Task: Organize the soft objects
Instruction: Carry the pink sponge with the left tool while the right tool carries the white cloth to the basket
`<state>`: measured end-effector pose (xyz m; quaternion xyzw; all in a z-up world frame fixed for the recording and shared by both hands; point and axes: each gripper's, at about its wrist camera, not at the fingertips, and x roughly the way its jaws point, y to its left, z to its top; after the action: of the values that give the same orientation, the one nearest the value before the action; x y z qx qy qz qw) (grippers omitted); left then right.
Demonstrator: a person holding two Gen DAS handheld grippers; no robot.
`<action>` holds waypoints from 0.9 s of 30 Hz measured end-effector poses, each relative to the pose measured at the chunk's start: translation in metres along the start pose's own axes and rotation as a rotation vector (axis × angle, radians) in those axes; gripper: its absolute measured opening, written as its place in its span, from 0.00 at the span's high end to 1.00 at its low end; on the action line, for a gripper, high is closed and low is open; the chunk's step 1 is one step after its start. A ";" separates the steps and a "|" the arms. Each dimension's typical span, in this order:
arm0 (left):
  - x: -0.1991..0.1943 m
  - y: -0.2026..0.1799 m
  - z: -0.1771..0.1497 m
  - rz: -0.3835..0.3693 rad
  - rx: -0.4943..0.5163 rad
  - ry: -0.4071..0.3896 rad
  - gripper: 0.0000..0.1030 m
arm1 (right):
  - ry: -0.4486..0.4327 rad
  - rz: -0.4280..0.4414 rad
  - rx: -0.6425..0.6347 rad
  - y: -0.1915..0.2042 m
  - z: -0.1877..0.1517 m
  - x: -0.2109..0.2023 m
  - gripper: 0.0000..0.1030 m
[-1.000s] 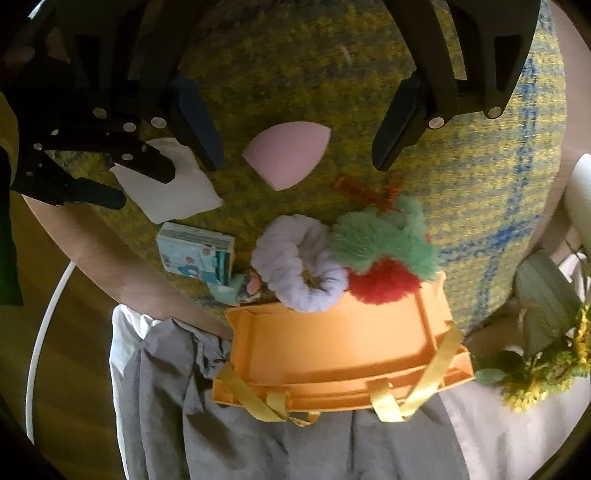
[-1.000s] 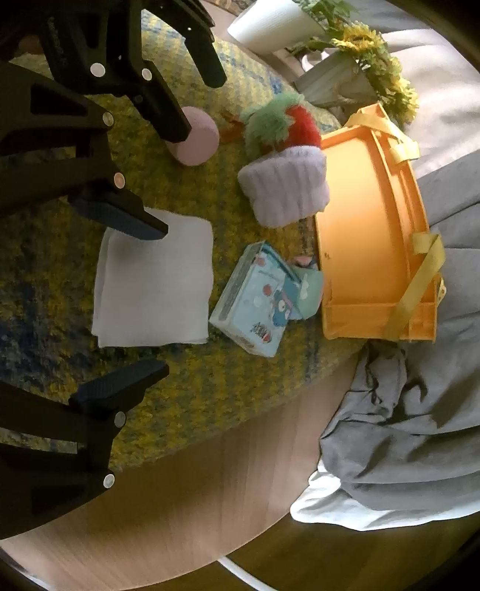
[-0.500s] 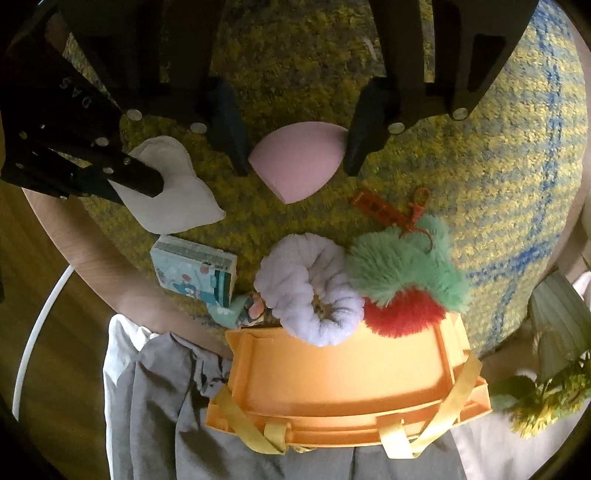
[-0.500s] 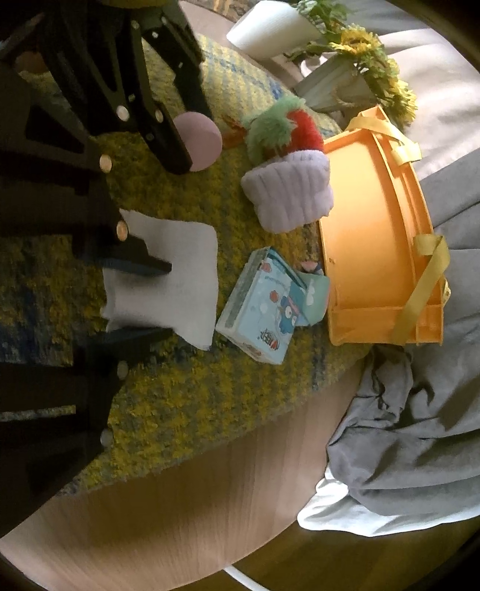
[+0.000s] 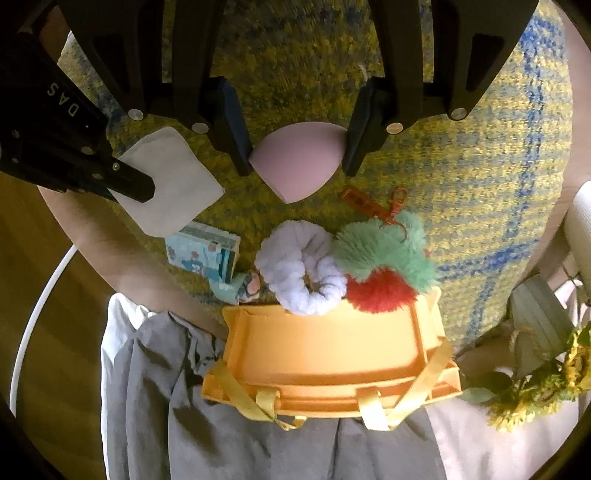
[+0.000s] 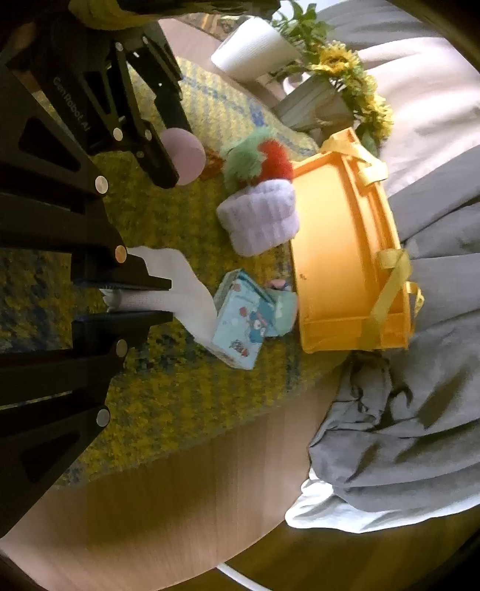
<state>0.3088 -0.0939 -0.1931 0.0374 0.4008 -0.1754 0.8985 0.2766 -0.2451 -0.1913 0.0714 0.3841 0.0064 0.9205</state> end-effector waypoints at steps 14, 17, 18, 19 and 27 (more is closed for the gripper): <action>-0.047 -0.002 0.022 0.032 -0.022 -0.114 0.53 | -0.099 0.024 -0.006 0.007 0.023 -0.037 0.90; -0.058 0.000 0.031 0.046 -0.020 -0.152 0.53 | -0.122 0.033 0.001 0.007 0.030 -0.043 0.89; -0.060 0.000 0.033 0.049 -0.020 -0.160 0.53 | -0.131 0.034 0.003 0.008 0.032 -0.045 0.89; -0.064 0.001 0.036 0.052 -0.020 -0.173 0.53 | -0.139 0.036 0.003 0.008 0.035 -0.046 0.89; -0.086 0.009 0.055 0.068 -0.030 -0.250 0.53 | -0.223 0.053 -0.001 0.017 0.057 -0.066 0.89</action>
<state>0.2979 -0.0725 -0.0934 0.0151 0.2866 -0.1423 0.9473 0.2710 -0.2399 -0.1031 0.0811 0.2772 0.0230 0.9571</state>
